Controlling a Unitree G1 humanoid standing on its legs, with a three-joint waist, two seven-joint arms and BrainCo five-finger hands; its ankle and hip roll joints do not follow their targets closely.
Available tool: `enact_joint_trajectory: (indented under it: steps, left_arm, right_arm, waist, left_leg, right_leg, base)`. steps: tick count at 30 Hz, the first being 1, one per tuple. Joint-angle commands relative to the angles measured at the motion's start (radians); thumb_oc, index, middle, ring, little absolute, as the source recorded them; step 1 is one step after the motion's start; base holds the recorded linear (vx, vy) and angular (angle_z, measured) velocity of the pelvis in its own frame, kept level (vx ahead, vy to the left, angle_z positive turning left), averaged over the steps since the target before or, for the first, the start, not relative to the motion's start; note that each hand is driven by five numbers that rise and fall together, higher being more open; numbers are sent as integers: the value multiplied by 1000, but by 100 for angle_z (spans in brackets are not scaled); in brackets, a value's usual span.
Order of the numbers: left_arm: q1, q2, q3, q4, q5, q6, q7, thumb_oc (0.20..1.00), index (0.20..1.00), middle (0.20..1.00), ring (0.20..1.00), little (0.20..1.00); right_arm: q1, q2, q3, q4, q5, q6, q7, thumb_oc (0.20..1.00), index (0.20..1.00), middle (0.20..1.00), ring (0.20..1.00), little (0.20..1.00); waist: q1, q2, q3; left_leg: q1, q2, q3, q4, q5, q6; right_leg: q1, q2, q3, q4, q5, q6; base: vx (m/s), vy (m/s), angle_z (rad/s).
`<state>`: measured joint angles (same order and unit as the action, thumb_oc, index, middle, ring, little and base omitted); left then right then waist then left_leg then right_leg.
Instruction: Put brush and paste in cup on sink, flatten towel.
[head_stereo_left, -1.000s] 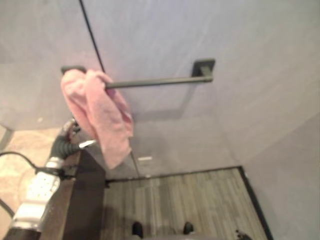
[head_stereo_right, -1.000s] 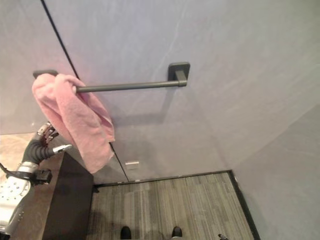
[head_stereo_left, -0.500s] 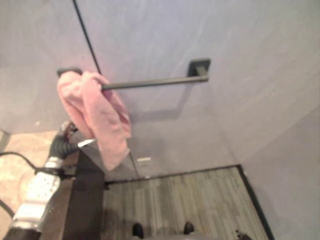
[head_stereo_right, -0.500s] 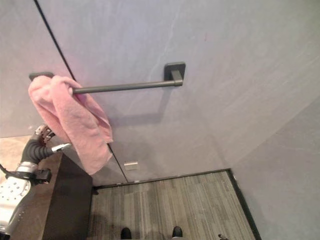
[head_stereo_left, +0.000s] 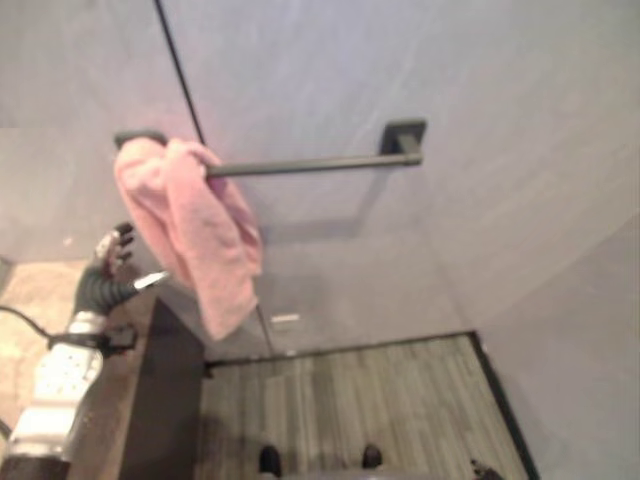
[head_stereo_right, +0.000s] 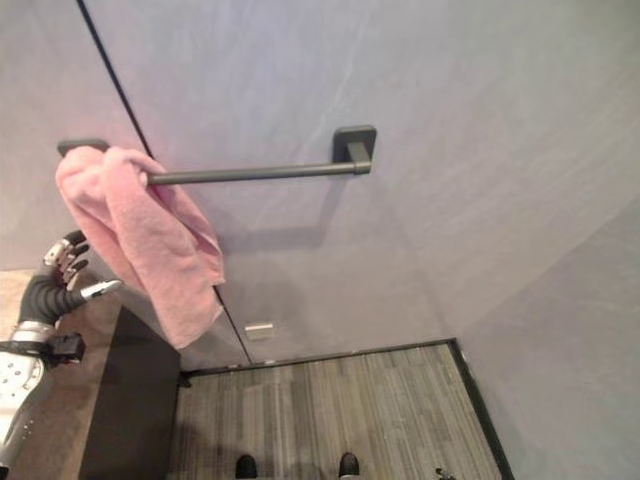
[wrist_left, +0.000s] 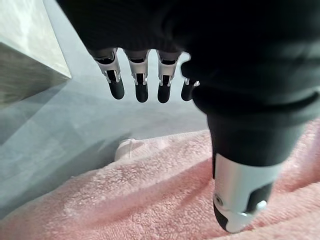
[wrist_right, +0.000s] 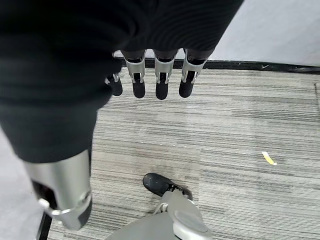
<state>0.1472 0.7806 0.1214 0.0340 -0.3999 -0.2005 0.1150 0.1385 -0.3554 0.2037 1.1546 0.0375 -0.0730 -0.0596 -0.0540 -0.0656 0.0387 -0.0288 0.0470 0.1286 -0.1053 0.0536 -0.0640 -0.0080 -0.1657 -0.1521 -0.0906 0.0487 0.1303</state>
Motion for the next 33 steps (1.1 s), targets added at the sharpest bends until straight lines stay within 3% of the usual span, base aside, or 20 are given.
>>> enact_joint_trajectory:
  steps: [1,13,18,19,20,22,23,27,28,33]
  left_arm:
    - [-117,61,42,11,-40,-74,4,1000,1000,1000,1000,1000]
    - [-150,59,29,18,-30,-69,23,1000,1000,1000,1000,1000]
    - [-170,63,20,22,-33,-70,26,815,815,815,815,815]
    - [-171,62,18,22,-32,-70,26,715,715,715,715,715]
    - [-175,61,13,23,-31,-69,27,536,536,536,536,536]
    - [-176,61,10,23,-32,-69,26,498,498,498,498,498]
    - [-183,64,5,22,-32,-70,26,416,416,416,416,416]
    - [-188,65,-5,24,-32,-70,23,313,313,313,313,313]
    - [-194,62,-14,27,-32,-68,22,244,244,244,244,244]
    - [-202,66,-25,26,-20,-66,22,200,200,200,200,200]
  right_arm:
    - [-46,-25,40,5,-20,-19,-11,1000,1000,1000,1000,1000]
    - [-45,-29,54,1,-27,-19,-10,1000,1000,1000,1000,1000]
    - [-47,-34,57,-2,-26,-20,-11,1000,1000,1000,1000,1000]
    - [-47,-35,57,-5,-25,-20,-10,1000,1000,1000,1000,1000]
    - [-48,-38,58,-10,-25,-21,-11,1000,1000,1000,1000,1000]
    - [-49,-39,57,-10,-25,-21,-12,1000,1000,1000,1000,1000]
    - [-49,-40,58,-16,-21,-22,-11,1000,1000,1000,1000,1000]
    - [-48,-43,59,-27,-20,-24,-11,1000,1000,1000,1000,1000]
    - [-49,-43,60,-24,-19,-22,-12,1000,1000,1000,1000,1000]
    - [-53,-48,58,-28,-18,-23,-15,1000,1000,1000,1000,1000]
  waist:
    - [-2,-12,59]
    - [-9,-14,65]
    - [-11,-13,68]
    - [-11,-13,68]
    - [-12,-12,70]
    - [-12,-11,70]
    - [-14,-10,71]
    - [-15,-9,72]
    - [-16,-7,74]
    - [-19,-2,77]
  left_leg:
    - [49,26,8,18,-57,-18]
    - [45,30,15,18,-56,-19]
    - [41,31,17,18,-55,-19]
    - [40,32,17,18,-54,-19]
    - [38,33,17,18,-53,-20]
    - [37,34,18,18,-52,-20]
    - [37,34,20,18,-51,-21]
    - [33,36,20,18,-50,-23]
    - [31,38,20,18,-48,-23]
    - [24,39,21,18,-46,-24]
  right_leg:
    - [6,-49,31,3,84,69]
    - [-6,-46,42,3,80,68]
    - [-15,-42,47,3,81,68]
    - [-17,-41,47,3,80,67]
    - [-20,-40,49,3,80,66]
    - [-20,-39,49,3,80,65]
    - [-23,-39,49,3,79,65]
    - [-28,-37,51,3,79,65]
    - [-30,-36,51,3,79,64]
    - [-37,-35,55,3,78,63]
  base:
    - [0,0,0]
    - [4,2,-3]
    - [0,0,0]
    - [2,-5,-5]
    - [6,-9,-6]
    - [3,-4,-3]
    - [0,0,0]
    - [2,-5,-2]
    - [0,0,0]
    - [0,0,0]
